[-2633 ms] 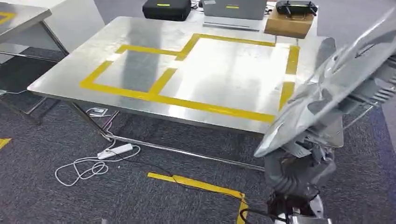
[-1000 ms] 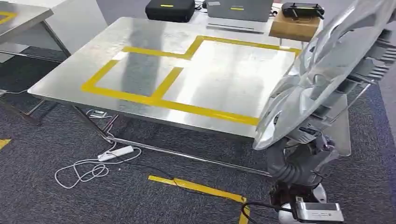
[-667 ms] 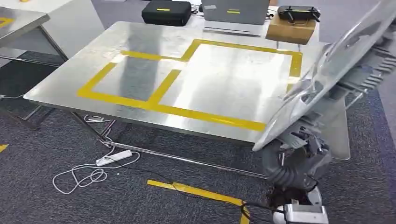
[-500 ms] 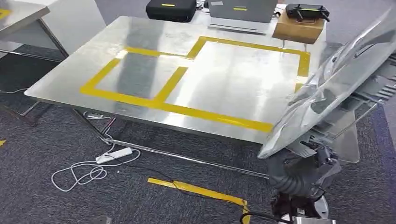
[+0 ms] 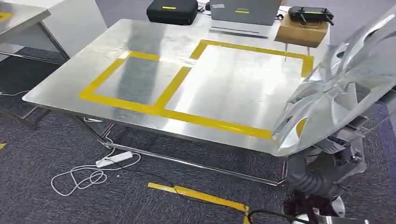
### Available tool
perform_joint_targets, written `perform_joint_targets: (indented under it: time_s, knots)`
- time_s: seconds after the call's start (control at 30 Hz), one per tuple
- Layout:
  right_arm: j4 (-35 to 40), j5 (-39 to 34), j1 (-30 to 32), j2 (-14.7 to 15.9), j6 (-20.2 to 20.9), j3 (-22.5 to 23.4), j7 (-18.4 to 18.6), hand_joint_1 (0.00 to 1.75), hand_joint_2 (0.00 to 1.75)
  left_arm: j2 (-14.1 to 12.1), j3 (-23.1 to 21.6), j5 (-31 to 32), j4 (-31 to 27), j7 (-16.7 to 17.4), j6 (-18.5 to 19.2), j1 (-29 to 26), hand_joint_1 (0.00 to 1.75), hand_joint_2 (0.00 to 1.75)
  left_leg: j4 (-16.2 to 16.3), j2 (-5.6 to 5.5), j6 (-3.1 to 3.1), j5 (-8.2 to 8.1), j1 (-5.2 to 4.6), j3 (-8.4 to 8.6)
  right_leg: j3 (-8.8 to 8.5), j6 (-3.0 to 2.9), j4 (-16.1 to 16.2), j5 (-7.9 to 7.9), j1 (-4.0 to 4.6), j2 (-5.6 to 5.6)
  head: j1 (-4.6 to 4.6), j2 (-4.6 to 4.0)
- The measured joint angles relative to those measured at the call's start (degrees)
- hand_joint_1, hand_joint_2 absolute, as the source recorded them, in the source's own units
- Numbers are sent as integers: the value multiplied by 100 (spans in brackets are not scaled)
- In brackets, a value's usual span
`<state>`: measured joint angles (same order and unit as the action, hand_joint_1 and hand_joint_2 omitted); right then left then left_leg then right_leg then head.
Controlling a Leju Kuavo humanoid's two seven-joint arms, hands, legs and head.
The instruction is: Take the parts from the cabinet and place them on the table.
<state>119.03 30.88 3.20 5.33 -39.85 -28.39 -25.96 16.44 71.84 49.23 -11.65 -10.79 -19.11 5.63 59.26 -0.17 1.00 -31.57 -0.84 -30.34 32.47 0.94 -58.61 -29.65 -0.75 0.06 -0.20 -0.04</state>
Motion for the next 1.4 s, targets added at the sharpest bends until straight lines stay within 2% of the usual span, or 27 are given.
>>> perform_joint_targets:
  time_s: [0.03,0.07,0.13,0.17,0.2,0.23,0.3,0.33,0.43,0.53,0.57,0.67,0.7,0.73,0.77,0.83,0.9,1.0,1.03,1.1,1.17,1.2,1.23,1.27,1.33,1.37,1.4]
  knots:
    - [32,-11,-10,9,0,2,22,175,175,-4,0,41,0,74,-87,4,0,175,107,1,-46,-56,9,-24,-66,-24,39,-6,-15,-5,-1,0]
    - [61,-22,-38,13,0,2,39,175,175,-4,0,59,0,87,-115,15,0,175,416,-1,-83,-176,22,-185,-115,-72,55,-38,-24,-25,-33,0]
    - [94,-33,-93,37,0,0,55,175,175,-4,0,76,0,133,-113,27,0,175,1297,0,-144,-427,75,-720,-173,-106,55,-100,-31,-28,-37,0]
    - [96,-33,-107,55,0,2,57,175,175,-7,-2,81,0,133,-87,26,0,175,1633,1,-160,-476,96,-963,-207,-102,55,-136,-31,-21,-26,0]
    - [96,-39,-111,63,0,2,70,175,175,-11,0,83,0,133,30,26,0,175,1739,1,-168,-376,107,-1107,-259,-96,55,-181,-34,-10,-35,0]
    - [96,-54,-112,70,0,0,94,175,175,-20,-2,91,0,148,192,29,0,175,1579,0,-168,-111,110,-1106,-339,-73,55,-239,-41,2,-33,0]
    - [83,-107,-138,72,7,-4,103,175,175,-53,-2,122,0,280,603,33,0,175,736,0,-142,590,109,-848,-514,-47,55,-355,-54,12,-33,0]
    - [65,-151,-168,72,11,-9,96,175,175,-89,-2,142,0,395,893,31,0,175,456,-7,-121,712,101,-727,-570,-31,61,-410,-63,9,-28,0]
    - [-20,-225,-294,72,28,-20,30,175,175,-159,-7,214,2,576,1244,75,0,175,225,0,-23,489,42,-643,-503,62,84,-426,-36,24,-33,-2]
    - [-92,-284,-337,72,105,-31,-52,175,175,-252,-44,330,2,618,1717,41,0,175,57,-13,50,474,95,-555,-482,151,84,-506,-44,-16,-16,0]
    - [-116,-286,-365,72,127,-53,-83,175,175,-339,-74,380,2,622,2059,32,0,175,26,-17,75,463,98,-514,-365,151,-138,-605,-39,-12,15,0]
    - [-230,-216,-442,72,131,-171,-116,175,175,-597,-192,551,2,859,2786,19,0,175,26,-14,124,416,89,-487,507,151,-1529,-1052,-32,-10,24,0]
    - [-265,-203,-455,72,131,-201,-118,175,175,-676,-236,616,2,933,2928,-4,0,175,26,-16,128,396,88,-464,684,152,-1716,-999,-32,-11,20,0]
    - [-306,-201,-471,72,131,-223,-114,175,175,-747,-295,681,2,1018,3014,-34,0,175,26,-23,124,370,88,-424,723,149,-1639,-800,-34,-12,24,0]
    - [-350,-201,-485,72,133,-245,-109,175,175,-804,-345,762,2,1081,3123,-66,0,175,26,-34,117,340,88,-373,652,143,-1338,-499,-36,-13,24,0]
    - [-418,-199,-502,70,138,-273,-105,175,175,-887,-477,907,2,1189,3332,-128,0,175,26,-60,74,261,88,-242,282,90,-300,165,-33,-16,31,0]
    - [-472,-164,-540,37,157,-299,-112,175,175,-973,-590,1018,2,1304,3432,-156,0,175,58,-72,9,241,58,-276,100,67,-89,45,-2,-11,24,0]
    - [-566,-89,-568,-29,214,-306,-83,175,175,-1071,-750,1211,2,1490,3577,-172,0,175,21,-61,-58,259,73,-280,111,1,-47,16,7,18,11,0]
    - [-601,-81,-584,-81,223,-308,-68,175,175,-1128,-796,1246,-2,1508,3605,-169,0,175,57,-54,-105,191,83,-285,69,-29,-9,32,-40,0,15,0]
    - [-654,-57,-623,-153,227,-308,-61,175,175,-1152,-866,1256,-2,1519,3635,-170,0,175,569,-29,-175,-91,89,-509,34,-83,-2,10,-43,-17,-15,0]
    - [-706,-46,-629,-179,227,-306,-64,175,175,-1195,-892,1254,-2,1519,3664,-166,0,175,1475,-19,-213,-447,100,-945,2,-115,-2,-15,-39,-42,-7,0]
    - [-732,-46,-634,-190,227,-306,-63,175,175,-1202,-894,1250,-2,1519,3675,-158,0,175,1739,-18,-219,-475,98,-1068,-19,-119,-2,-28,-39,-44,-13,0]
    - [-763,-46,-634,-203,227,-308,-61,175,175,-1209,-901,1252,-2,1519,3686,-153,0,175,1694,-18,-217,-355,99,-1035,-49,-119,-2,-41,-40,-42,-9,0]
    - [-789,-46,-635,-219,225,-308,-57,175,175,-1217,-914,1259,-2,1519,3688,-153,0,175,1417,-15,-206,-119,100,-899,-79,-115,-2,-61,-40,-33,-13,0]
    - [-818,64,-625,-245,186,-299,-44,175,175,-1220,-949,1162,-7,1391,3688,-168,0,175,483,-14,-161,424,100,-476,-147,-89,-3,-94,-39,-1,-9,0]
    - [-815,313,-550,-282,105,-256,-39,175,175,-1127,-912,820,-26,1040,3623,-192,0,175,264,-33,-127,392,89,-350,-151,-64,6,-107,-36,16,-6,0]
    - [-761,545,-390,-308,50,-172,-62,175,175,-1016,-806,363,-44,386,3420,-214,0,175,165,-27,-101,404,55,-331,-134,-24,-10,-121,-13,10,-20,0]
